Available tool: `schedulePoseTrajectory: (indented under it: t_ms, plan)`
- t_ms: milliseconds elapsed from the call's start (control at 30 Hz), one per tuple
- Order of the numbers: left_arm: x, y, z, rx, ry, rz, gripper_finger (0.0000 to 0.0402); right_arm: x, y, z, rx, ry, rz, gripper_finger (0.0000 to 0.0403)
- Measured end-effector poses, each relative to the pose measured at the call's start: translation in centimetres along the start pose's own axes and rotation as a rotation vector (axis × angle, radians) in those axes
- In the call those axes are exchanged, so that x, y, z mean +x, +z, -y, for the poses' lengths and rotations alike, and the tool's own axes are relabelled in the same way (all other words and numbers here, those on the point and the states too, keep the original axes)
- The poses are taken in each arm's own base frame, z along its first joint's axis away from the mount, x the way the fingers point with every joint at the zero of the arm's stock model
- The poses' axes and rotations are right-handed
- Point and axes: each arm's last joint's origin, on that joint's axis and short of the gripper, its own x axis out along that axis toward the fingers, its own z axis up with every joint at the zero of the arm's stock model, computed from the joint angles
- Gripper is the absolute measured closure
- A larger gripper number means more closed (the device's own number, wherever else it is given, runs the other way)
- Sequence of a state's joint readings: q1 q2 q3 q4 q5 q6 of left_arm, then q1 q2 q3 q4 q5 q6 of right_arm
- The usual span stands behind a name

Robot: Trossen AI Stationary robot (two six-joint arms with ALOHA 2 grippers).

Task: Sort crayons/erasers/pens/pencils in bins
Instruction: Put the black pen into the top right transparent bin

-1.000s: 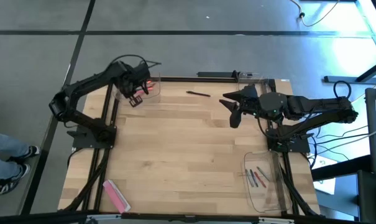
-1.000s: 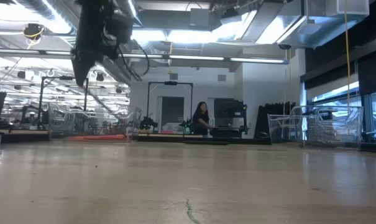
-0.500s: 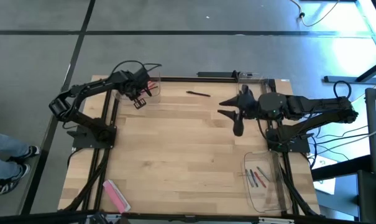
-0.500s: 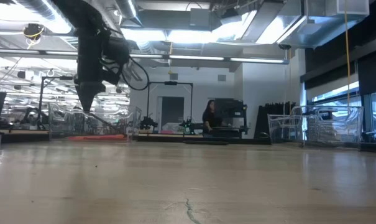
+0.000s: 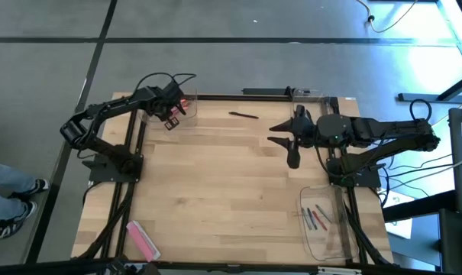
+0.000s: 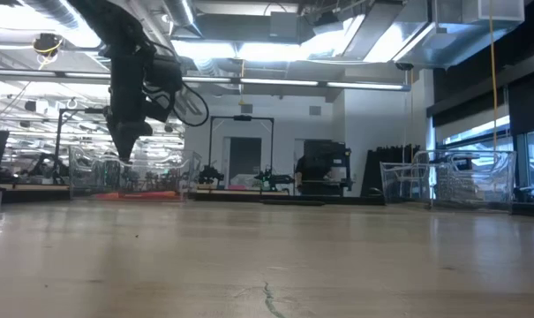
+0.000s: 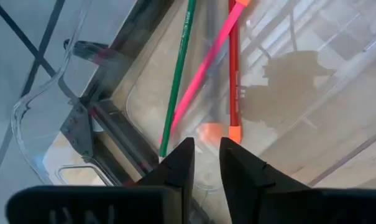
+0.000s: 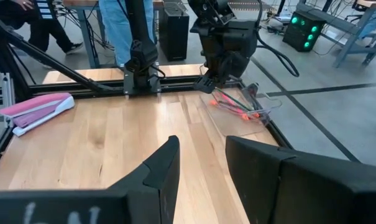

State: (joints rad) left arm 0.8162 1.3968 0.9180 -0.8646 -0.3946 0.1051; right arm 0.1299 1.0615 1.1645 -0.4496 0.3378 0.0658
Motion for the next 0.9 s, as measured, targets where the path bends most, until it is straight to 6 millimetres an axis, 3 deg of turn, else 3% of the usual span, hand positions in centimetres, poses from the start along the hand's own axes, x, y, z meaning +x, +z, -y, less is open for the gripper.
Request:
schedulePoseTrajectory:
  t_ms: [267, 433, 567, 733, 900]
  plan:
    - [-0.2, 0.0, 0.1, -0.042, -0.009, -0.001, 0.0331, 0.1, 0.0, 0.2, 0.003, -0.009, -0.002, 0.0270]
    - [-2.8, 0.6, 0.0, -0.089, -0.096, 0.084, 0.0331, 1.7, 0.0, 1.8, -0.014, 0.003, -0.028, 0.0270]
    - [-5.9, 0.9, -0.1, -0.120, -0.143, 0.209, 0.0331, 4.0, 0.9, 4.0, -0.021, 0.002, -0.099, 0.0270]
    - [-9.0, 0.2, 0.3, -0.136, -0.177, 0.331, 0.0331, 8.3, 1.0, 8.2, 0.013, -0.038, -0.349, 0.0270]
    - [-10.7, -0.7, 0.9, -0.112, -0.204, 0.397, 0.0330, 13.0, -1.0, 12.5, 0.074, -0.026, -0.643, 0.0270]
